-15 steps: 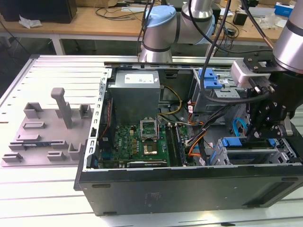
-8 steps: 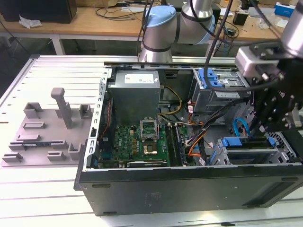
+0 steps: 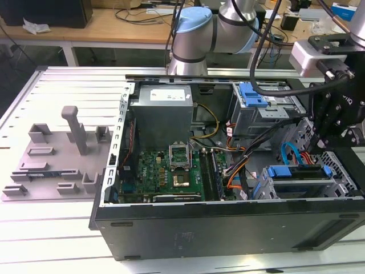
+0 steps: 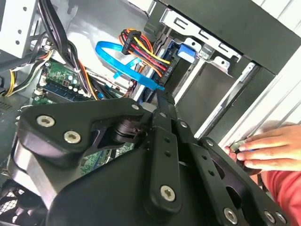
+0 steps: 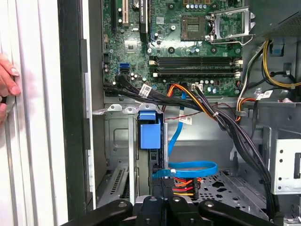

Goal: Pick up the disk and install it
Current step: 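Insert the second disk wire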

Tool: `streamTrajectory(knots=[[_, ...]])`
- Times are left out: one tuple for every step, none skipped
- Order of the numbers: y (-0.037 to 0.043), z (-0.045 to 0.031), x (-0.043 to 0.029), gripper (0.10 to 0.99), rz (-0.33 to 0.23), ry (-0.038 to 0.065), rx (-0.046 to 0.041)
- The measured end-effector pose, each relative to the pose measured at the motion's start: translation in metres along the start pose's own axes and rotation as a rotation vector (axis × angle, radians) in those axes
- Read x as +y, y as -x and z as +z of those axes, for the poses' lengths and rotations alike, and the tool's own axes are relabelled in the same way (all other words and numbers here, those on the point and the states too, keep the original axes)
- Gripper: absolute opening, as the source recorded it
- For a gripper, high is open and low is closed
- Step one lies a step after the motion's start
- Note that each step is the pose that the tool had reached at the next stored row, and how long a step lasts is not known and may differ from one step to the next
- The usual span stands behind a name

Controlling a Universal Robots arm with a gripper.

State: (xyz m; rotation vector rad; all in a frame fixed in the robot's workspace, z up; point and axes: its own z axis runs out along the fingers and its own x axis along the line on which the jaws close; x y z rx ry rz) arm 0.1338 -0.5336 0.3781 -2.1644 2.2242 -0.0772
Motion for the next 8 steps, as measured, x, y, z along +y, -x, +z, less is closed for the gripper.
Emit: streamTrajectory(knots=[[0.0, 0.0, 0.0, 0.106, 0.0, 0.0, 0.0001], [0.0001, 0.0, 0.0, 0.106, 0.0, 0.0, 0.0001], [0.0001, 0.0, 0.0, 0.106, 0.0, 0.0, 0.0], [0.0001, 0.0, 0.0, 0.106, 0.0, 0.0, 0.0001], [0.0001, -0.0001, 0.0, 0.106, 0.0, 0.0, 0.0001], [0.0002, 0.0, 0.0, 0.106, 0.0, 0.0, 0.0], [0.0002, 0.0, 0.0, 0.106, 0.0, 0.0, 0.0], [0.0002, 0.0, 0.0, 0.106, 0.0, 0.0, 0.0001]])
